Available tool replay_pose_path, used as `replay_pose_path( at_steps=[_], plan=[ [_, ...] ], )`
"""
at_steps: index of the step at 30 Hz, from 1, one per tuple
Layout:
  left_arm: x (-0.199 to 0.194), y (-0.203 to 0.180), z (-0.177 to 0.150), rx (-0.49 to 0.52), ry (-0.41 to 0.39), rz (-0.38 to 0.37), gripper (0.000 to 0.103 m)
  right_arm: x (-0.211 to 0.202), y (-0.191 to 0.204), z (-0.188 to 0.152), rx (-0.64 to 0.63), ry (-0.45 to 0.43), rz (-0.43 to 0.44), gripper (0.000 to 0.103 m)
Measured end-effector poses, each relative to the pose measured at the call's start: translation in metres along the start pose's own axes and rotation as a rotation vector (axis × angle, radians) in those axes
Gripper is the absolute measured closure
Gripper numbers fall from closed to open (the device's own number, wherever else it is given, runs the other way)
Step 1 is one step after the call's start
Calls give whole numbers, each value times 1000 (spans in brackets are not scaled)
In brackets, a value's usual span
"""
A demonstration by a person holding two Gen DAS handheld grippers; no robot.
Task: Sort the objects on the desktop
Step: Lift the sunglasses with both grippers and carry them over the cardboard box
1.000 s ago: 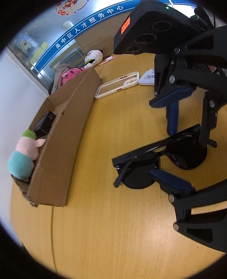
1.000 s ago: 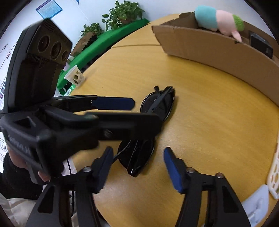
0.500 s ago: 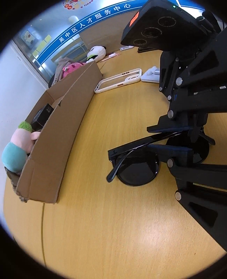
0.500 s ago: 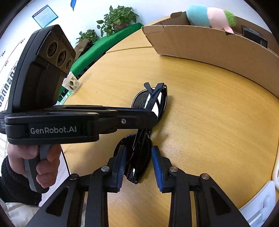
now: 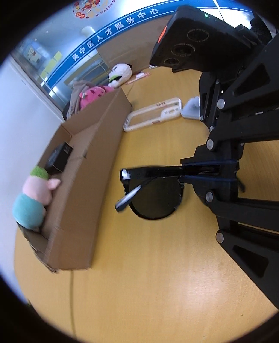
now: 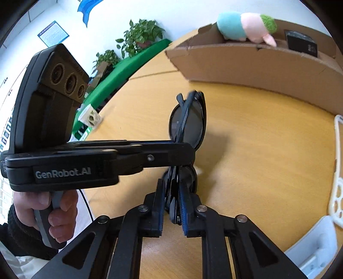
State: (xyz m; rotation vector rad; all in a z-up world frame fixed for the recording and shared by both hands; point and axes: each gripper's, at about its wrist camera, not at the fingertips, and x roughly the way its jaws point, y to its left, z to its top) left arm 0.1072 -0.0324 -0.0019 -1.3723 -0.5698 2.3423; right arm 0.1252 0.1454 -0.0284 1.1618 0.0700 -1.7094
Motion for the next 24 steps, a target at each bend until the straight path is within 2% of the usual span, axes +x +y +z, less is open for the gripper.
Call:
replay_pose_path(
  at_steps=[16,24],
  plan=[
    [-22,-67,68,188,-116,-17,96,-63,-7,51,-30,-181,-47,93],
    [-40,-77,122,233,-165,-10,96,-79,-8,110,-78,-225,-54,93]
  ],
)
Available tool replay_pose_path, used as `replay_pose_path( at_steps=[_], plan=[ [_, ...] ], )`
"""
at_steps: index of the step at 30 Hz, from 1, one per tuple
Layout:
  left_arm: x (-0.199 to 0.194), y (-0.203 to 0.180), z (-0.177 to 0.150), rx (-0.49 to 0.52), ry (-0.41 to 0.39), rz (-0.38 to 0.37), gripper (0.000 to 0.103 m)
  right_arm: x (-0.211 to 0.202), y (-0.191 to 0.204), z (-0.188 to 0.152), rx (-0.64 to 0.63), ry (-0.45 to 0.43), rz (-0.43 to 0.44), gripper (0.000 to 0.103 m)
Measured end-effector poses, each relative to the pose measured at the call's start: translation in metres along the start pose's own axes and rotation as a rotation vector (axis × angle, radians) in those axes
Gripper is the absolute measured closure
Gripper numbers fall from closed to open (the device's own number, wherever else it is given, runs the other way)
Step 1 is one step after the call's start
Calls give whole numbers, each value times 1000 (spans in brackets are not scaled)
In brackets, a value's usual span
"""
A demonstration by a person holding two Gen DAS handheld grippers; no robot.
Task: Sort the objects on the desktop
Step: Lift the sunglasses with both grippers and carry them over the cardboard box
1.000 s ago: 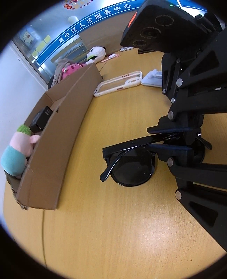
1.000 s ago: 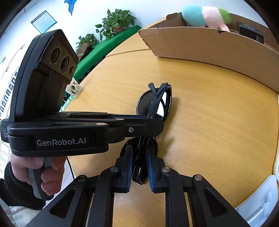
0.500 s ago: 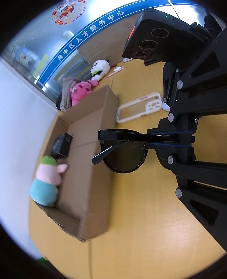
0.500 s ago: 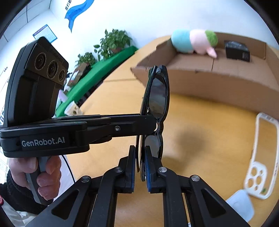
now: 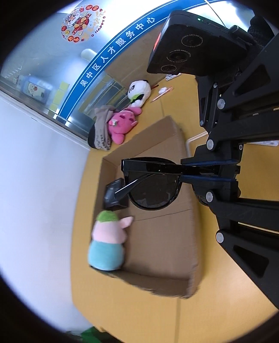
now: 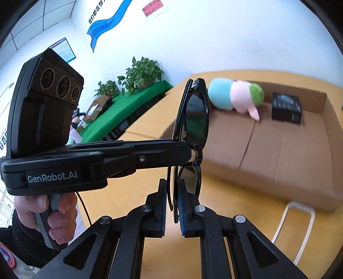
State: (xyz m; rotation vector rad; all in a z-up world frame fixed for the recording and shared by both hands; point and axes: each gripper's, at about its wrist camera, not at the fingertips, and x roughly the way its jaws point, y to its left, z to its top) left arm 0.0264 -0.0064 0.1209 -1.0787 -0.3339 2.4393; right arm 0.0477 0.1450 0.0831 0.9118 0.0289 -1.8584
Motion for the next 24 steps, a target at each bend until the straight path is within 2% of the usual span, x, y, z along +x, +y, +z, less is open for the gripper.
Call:
replay_pose_path(
  at_steps=[7,13,17,24],
  plan=[
    [-4,14,53,24,-32,32,96,11,-10,62,-1,-24,41,93],
    [11,43,87,14,-22,84,96,42,-28,103,25,-6,98,93],
    [32,69,100,-14,11,106,96,73,-45,120,65,33,130,93],
    [85,125,104,-83,152,126,96,139,-77,122,148,129,149,93]
  ],
)
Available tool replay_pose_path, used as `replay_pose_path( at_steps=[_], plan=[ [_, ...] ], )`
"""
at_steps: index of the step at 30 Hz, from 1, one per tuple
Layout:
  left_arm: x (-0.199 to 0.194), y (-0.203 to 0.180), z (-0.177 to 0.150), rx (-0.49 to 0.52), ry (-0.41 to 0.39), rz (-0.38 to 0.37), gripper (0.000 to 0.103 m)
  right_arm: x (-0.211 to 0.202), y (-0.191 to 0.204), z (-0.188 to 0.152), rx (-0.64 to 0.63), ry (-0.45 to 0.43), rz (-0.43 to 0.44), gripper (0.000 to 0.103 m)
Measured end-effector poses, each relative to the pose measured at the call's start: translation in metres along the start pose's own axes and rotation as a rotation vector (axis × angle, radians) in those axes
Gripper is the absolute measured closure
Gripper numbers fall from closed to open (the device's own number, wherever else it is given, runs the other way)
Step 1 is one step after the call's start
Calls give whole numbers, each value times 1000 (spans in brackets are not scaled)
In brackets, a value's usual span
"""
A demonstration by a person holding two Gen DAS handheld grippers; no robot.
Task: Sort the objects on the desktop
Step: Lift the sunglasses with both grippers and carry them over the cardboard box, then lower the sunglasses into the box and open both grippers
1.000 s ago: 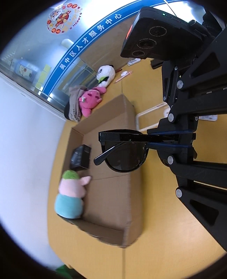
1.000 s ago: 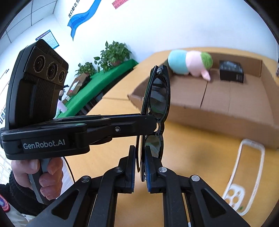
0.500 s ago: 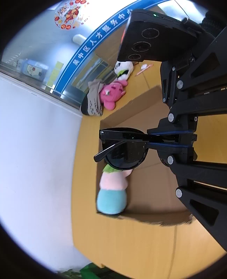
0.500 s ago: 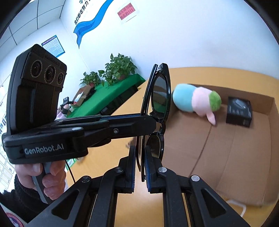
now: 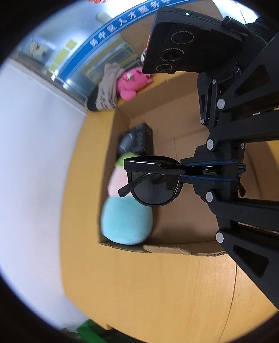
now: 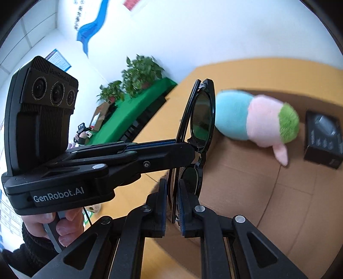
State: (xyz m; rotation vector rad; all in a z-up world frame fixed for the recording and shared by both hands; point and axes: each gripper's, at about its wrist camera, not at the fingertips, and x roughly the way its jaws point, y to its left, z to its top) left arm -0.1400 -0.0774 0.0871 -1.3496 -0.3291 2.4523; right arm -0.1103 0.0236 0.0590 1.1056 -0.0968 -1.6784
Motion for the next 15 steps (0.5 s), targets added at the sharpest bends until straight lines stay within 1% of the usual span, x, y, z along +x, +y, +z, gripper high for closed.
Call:
replay_pose_path(
  at_steps=[5,9,12,15],
  plan=[
    [38,29,0,-43,72,66,96,48,-36,6,136,78,64,93],
    [62,50,3,-88,124,93,96,85,-65,12,269,167,106,93],
    [75,59,3,-104,153,103,96,98,-74,13,294,201,75,93],
    [81,63,1,-107,160,117,96,104,-80,14,299,212,56,92]
  ],
)
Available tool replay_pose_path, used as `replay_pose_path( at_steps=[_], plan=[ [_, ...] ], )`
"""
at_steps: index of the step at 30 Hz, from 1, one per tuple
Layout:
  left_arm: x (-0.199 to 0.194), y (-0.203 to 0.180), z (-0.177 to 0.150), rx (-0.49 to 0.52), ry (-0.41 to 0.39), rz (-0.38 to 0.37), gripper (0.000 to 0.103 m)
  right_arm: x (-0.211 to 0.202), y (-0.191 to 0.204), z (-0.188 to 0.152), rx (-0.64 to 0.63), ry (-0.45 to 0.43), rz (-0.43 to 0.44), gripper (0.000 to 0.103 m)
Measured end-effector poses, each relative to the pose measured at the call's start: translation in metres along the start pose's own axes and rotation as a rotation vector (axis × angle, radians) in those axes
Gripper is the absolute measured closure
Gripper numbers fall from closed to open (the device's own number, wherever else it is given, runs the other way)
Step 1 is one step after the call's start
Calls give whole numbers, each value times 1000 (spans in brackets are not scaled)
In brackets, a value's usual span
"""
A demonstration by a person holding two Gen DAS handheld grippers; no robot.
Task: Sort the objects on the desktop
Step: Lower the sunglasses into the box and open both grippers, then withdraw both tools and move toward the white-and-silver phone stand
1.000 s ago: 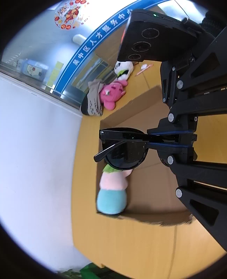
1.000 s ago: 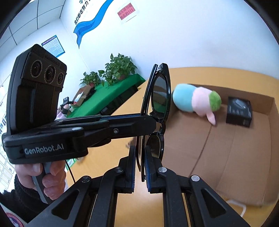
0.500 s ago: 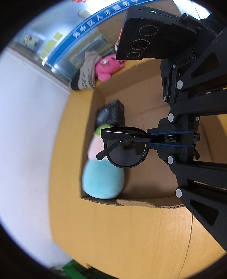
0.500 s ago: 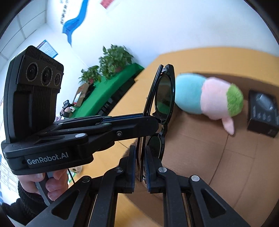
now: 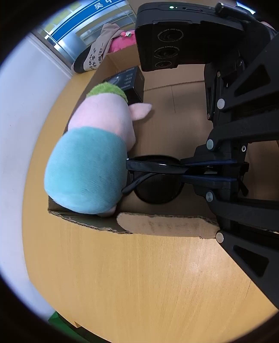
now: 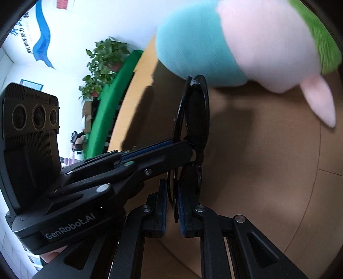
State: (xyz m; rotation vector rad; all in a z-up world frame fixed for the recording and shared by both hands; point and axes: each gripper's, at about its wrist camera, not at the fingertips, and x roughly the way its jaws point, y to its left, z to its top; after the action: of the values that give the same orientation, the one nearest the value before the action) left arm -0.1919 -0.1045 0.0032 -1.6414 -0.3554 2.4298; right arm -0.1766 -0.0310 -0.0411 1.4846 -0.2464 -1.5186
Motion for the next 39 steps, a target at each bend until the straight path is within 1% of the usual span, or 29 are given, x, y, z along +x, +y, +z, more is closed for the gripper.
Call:
replay_pose_path(
  at_steps=[3,4,5,6,7,8,9,11,12,14,15,16,17,18,20,21,24,27,28,29,30,31,32,33,35,36,37,38,39],
  plan=[
    [-1,-1,-2,26,-7,38,95,1,-2,-1,-15,-5,-31,82],
    [-3,0,-4,37,-7,44,95,-1,-2,-2,-22,-7,-39,75],
    [-5,-1,-4,41,-11,47,95,-6,0,-5,-32,-16,-49,66],
    [-10,-2,-6,44,-19,60,93,-12,3,-7,-45,-31,-64,60],
    [-15,-3,-8,48,-31,71,91,-20,7,-11,-60,-49,-83,47],
    [-21,-4,-10,56,-47,77,84,-28,11,-15,-78,-73,-105,35],
    [-31,-7,-13,69,-75,82,76,-44,18,-24,-111,-115,-137,31],
    [-55,-16,-22,95,-145,100,67,-67,28,-38,-155,-172,-173,21],
    [-68,-22,-28,110,-186,106,66,-86,37,-51,-191,-215,-204,19],
    [-96,-38,-43,145,-276,116,64,-111,51,-72,-242,-269,-265,7],
    [-115,-49,-56,176,-341,112,55,-128,60,-89,-286,-303,-307,5],
    [-134,-61,-71,202,-407,112,41,-142,70,-107,-332,-341,-354,3],
    [-144,-67,-78,211,-446,115,34,-156,79,-125,-374,-384,-401,0],
    [-162,-79,-95,226,-517,112,23,-171,90,-147,-414,-434,-449,0],
    [-182,-106,-118,270,-613,85,22,-193,97,-179,-442,-479,-485,0],
    [-190,-114,-130,287,-636,75,22,-199,102,-188,-443,-492,-498,0],
    [-199,-140,-150,299,-667,63,22,-215,108,-214,-442,-541,-564,0],
    [-202,-149,-169,278,-664,37,24,-228,110,-231,-440,-573,-624,0],
    [-202,-150,-174,264,-658,21,38,-232,110,-236,-432,-582,-626,0],
    [-205,-150,-179,251,-653,13,63,-237,111,-241,-426,-591,-618,4],
    [-202,-149,-181,222,-615,-8,100,-241,110,-245,-417,-607,-611,12],
    [-200,-151,-186,206,-594,-20,96,-245,109,-248,-404,-611,-614,51],
    [-195,-150,-188,190,-575,-37,96,-246,107,-249,-391,-599,-620,88],
    [-194,-151,-190,191,-580,-23,96,-245,104,-247,-372,-587,-625,93],
    [-193,-152,-198,196,-595,15,89,-244,97,-247,-358,-568,-623,93],
    [-194,-152,-200,193,-597,25,68,-245,96,-249,-358,-563,-617,92],
    [-195,-152,-201,191,-602,23,32,-245,95,-250,-359,-562,-608,85],
    [-198,-152,-204,190,-618,17,19,-246,95,-251,-358,-562,-600,49],
    [-201,-154,-207,195,-645,15,17,-246,96,-253,-357,-572,-595,26]
  ],
)
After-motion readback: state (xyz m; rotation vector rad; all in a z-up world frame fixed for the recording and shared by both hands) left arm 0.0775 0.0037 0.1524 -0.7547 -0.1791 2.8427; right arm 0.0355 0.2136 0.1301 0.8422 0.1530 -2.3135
